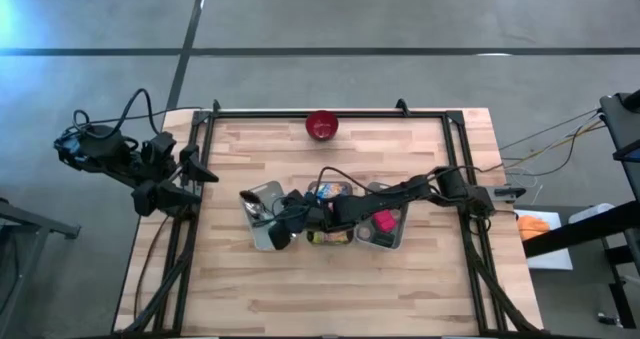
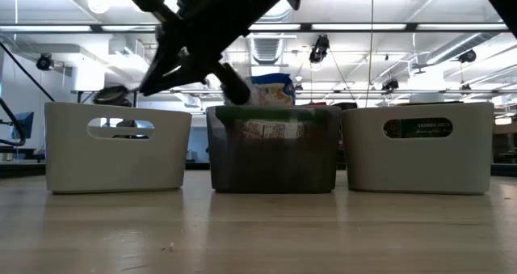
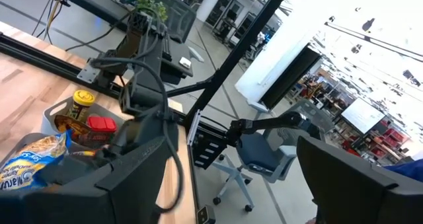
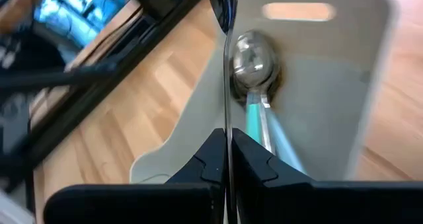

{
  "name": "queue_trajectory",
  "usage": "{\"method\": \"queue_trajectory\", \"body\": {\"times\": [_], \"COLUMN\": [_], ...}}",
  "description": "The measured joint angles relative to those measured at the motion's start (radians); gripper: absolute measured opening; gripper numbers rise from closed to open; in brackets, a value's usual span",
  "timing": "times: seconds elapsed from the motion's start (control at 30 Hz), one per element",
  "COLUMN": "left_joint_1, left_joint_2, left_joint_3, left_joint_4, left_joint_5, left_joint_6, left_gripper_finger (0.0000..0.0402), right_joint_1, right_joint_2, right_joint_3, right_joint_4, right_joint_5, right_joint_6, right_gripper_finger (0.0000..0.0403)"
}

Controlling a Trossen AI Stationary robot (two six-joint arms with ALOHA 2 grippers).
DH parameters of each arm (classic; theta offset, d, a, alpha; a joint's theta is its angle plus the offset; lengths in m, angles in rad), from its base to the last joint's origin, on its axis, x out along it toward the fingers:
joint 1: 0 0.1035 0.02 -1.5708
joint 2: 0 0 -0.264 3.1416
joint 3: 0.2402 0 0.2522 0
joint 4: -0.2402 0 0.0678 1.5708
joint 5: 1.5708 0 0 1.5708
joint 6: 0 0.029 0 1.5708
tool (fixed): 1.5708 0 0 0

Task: Pick & Place Food Item
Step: Put the black spoon into the left gray bin

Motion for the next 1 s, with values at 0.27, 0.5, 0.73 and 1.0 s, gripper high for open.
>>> {"method": "queue_trajectory", "body": {"times": [0.27,0.5,0.73,1.0], "left_joint_1": [0.000,0.001,0.001,0.000], "left_joint_2": [0.002,0.008,0.007,0.007], "left_joint_3": [0.000,0.000,0.000,0.000], "left_joint_4": [0.000,-0.001,-0.001,-0.001], "left_joint_5": [-0.015,-0.015,-0.015,-0.015], "left_joint_6": [-0.012,-0.036,-0.045,-0.053], "left_gripper_finger": [0.0341,0.0341,0.0341,0.0341], "right_joint_1": [-0.002,0.001,0.008,0.009], "right_joint_2": [0.127,0.228,0.242,0.241], "right_joint_3": [0.206,0.434,0.498,0.502], "right_joint_4": [-0.202,-0.489,-0.575,-0.591], "right_joint_5": [-0.036,0.040,0.073,0.073], "right_joint_6": [-0.070,-0.016,-0.026,0.001], "right_gripper_finger": [0.0008,0.0008,0.0008,0.0008]}}
